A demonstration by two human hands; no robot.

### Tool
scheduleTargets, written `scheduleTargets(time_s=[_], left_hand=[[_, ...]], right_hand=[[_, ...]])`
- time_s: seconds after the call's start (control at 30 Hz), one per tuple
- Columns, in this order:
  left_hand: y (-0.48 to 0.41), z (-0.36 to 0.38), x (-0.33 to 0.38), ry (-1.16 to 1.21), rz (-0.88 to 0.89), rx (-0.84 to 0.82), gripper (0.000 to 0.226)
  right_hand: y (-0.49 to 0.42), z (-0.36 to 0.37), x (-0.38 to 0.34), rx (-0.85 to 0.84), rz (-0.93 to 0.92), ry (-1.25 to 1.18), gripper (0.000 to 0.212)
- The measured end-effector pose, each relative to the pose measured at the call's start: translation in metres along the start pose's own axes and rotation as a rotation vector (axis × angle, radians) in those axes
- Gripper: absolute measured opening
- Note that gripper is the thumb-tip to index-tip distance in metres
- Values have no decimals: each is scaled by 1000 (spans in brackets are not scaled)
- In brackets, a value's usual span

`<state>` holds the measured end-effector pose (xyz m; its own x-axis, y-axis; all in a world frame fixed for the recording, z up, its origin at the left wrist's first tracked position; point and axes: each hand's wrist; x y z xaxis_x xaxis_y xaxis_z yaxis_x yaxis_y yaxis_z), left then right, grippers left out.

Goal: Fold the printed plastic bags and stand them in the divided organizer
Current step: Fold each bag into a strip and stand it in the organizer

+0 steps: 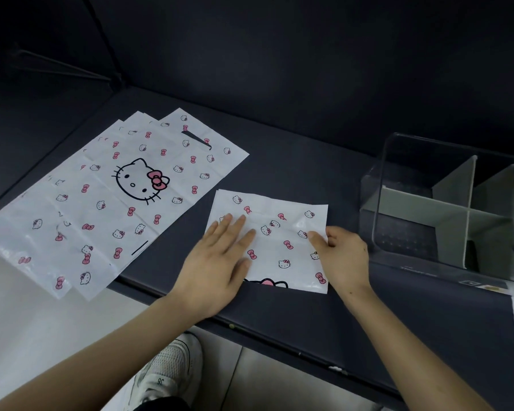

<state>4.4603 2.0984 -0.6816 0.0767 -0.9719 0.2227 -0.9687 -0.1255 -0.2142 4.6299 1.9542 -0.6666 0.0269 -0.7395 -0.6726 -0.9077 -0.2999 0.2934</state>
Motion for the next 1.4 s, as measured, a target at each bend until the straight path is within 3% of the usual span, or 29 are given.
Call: scheduleTargets(time_s=[0.43,0.5,0.57,0.67,0.8,0.93,1.07,1.23,1.4], left_hand=[[8,12,6,-78,-2,-90,60],[9,12,6,-88,-8,-101,62],[9,11,7,-94,-21,-114,64],[8,12,8,-99,-29,-134,70],[7,13,8,-104,-34,-134,71],[7,12,8,-101,-31,-129,71],[8,14,7,-83,-29,-125,71],[10,13,3,42,-15,-78,72],[18,-3,-17,358,19,66,67]], right_hand=[[0,1,-3,22,-13,55,31],[10,0,-4,238,-181,291,30],[27,3,-1,402,-430,489,55],[48,17,12,300,-600,565,67],[52,14,39,230,-505,625,62],[54,-7,62,275,-478,510,52],[50,-13,65,223,-733,372,37],[31,-12,60,173,-1101,392,20],[23,-11,54,141,-1116,414,18]])
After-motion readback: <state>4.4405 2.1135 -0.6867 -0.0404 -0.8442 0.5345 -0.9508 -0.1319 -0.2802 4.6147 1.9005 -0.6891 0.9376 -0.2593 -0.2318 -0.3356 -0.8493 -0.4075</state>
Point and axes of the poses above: each hand's wrist, its own y-axis away from the middle knuckle, its own z-axis out of the palm, x = y × z, and after that the axes turned 11 degrees about z, right-handed
